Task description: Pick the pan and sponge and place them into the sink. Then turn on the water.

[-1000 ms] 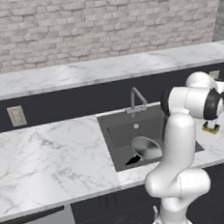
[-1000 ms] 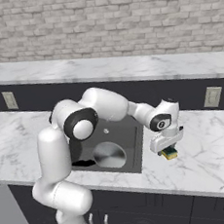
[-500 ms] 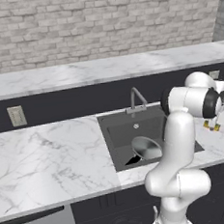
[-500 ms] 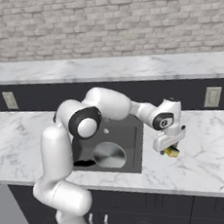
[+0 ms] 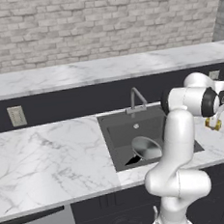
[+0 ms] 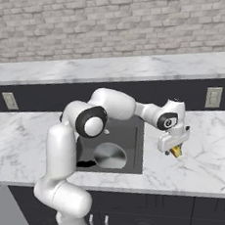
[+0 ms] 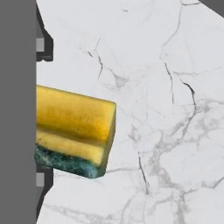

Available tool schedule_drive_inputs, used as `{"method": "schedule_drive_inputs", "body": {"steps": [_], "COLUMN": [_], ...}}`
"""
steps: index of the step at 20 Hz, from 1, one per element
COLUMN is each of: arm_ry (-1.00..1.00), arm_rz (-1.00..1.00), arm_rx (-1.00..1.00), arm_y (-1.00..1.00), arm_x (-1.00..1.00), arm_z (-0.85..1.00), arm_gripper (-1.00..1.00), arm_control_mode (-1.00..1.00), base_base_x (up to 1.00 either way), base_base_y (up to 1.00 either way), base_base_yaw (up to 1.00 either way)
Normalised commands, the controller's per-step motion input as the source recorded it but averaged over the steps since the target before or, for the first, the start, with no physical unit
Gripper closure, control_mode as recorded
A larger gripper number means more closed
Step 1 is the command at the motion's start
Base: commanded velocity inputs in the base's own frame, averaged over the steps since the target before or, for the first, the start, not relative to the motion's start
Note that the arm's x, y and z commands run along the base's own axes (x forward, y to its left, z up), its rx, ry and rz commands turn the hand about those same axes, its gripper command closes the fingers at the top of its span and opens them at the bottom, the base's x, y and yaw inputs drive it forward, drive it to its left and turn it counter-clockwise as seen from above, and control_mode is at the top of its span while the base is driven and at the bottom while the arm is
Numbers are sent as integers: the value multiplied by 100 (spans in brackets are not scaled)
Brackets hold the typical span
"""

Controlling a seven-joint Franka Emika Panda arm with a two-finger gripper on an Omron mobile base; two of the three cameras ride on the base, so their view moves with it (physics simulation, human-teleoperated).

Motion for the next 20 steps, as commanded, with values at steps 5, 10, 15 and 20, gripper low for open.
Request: {"method": "schedule_drive_inputs", "body": {"steps": [5,10,15,20], "arm_ry": [0,-1,-2,-9], "arm_rz": [0,-1,-4,-5], "arm_rx": [1,2,4,1], "arm_y": [0,0,4,25], "arm_x": [0,0,-11,-23], "arm_z": [-18,-3,18,28], "arm_gripper": [100,100,100,100], "arm_control_mode": [-100,-100,-100,-100], "base_base_x": [0,0,0,0], "base_base_y": [0,0,0,0], "base_base_yaw": [0,0,0,0]}}
